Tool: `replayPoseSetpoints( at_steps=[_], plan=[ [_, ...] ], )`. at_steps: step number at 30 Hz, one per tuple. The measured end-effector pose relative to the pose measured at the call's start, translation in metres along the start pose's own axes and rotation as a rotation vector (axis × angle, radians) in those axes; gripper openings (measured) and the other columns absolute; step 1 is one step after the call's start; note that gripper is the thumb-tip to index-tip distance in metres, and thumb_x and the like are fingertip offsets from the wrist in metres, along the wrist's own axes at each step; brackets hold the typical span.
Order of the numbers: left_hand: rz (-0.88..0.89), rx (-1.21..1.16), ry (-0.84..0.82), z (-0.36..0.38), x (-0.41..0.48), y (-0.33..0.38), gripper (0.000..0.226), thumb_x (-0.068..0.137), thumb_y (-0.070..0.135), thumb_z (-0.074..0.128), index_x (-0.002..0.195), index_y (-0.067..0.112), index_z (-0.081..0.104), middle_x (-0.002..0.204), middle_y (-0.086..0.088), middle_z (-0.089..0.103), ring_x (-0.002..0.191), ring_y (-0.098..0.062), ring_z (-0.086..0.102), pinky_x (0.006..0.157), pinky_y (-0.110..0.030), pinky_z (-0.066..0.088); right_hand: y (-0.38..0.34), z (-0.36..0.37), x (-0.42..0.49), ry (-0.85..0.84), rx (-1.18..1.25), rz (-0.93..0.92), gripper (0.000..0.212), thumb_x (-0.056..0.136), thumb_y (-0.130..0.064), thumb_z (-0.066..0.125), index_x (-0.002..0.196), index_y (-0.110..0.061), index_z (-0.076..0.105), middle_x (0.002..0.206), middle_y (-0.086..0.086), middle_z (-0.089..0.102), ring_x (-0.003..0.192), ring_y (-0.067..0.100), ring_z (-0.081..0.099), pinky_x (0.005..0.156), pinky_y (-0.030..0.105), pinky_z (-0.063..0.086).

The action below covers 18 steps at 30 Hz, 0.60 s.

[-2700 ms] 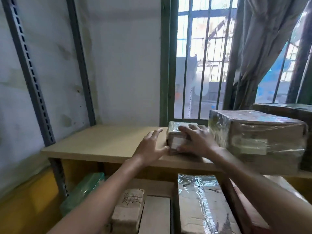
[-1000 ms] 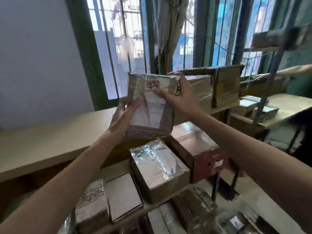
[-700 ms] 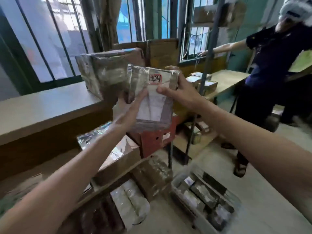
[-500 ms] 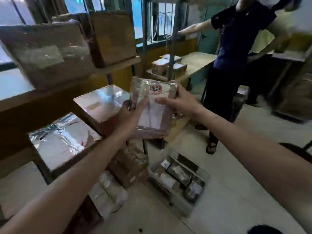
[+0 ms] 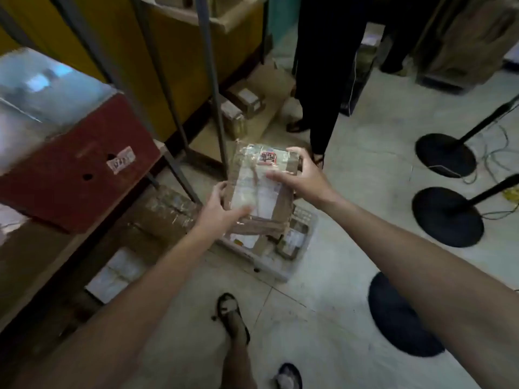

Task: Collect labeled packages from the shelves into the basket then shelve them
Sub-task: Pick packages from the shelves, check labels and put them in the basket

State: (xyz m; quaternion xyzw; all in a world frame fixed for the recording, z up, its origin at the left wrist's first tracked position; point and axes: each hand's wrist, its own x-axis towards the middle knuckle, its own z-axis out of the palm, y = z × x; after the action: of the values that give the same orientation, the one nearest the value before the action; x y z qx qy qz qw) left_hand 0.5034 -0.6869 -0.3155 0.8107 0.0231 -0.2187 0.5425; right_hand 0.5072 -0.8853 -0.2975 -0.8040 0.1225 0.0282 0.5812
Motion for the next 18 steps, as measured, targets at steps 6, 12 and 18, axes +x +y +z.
replayPoseSetpoints(
  at_steps=[6,12,18],
  plan=[
    [-0.081,-0.015,-0.116,0.028,0.091,-0.054,0.057,0.084,0.026,0.063,0.135,0.021,0.038,0.117,0.006,0.059,0.092,-0.005,0.057,0.075,-0.022,0.049,0.099,0.033,0.063,0.086,0.079,0.264,0.093,0.060,-0.062,0.074,0.135,-0.023,0.034,0.119,-0.006,0.059,0.109,0.016,0.059,0.086,0.033,0.051],
    [-0.215,-0.041,-0.145,0.089,0.151,-0.141,0.066,0.088,0.028,0.059,0.142,0.024,0.023,0.121,0.018,0.039,0.103,0.006,0.038,0.070,-0.002,0.026,0.218,0.073,0.068,0.013,0.081,0.512,0.104,0.059,-0.061,0.070,0.144,-0.020,0.029,0.134,0.000,0.054,0.119,0.022,0.055,0.100,0.045,0.047],
    [-0.275,-0.110,-0.135,0.132,0.221,-0.235,0.052,0.087,0.031,0.060,0.133,0.039,0.036,0.117,0.025,0.054,0.106,0.014,0.051,0.084,-0.005,0.042,0.325,0.096,0.122,-0.046,0.115,0.598,0.102,0.060,-0.062,0.069,0.146,-0.030,0.025,0.142,-0.002,0.047,0.127,0.023,0.048,0.104,0.047,0.042]
  ],
)
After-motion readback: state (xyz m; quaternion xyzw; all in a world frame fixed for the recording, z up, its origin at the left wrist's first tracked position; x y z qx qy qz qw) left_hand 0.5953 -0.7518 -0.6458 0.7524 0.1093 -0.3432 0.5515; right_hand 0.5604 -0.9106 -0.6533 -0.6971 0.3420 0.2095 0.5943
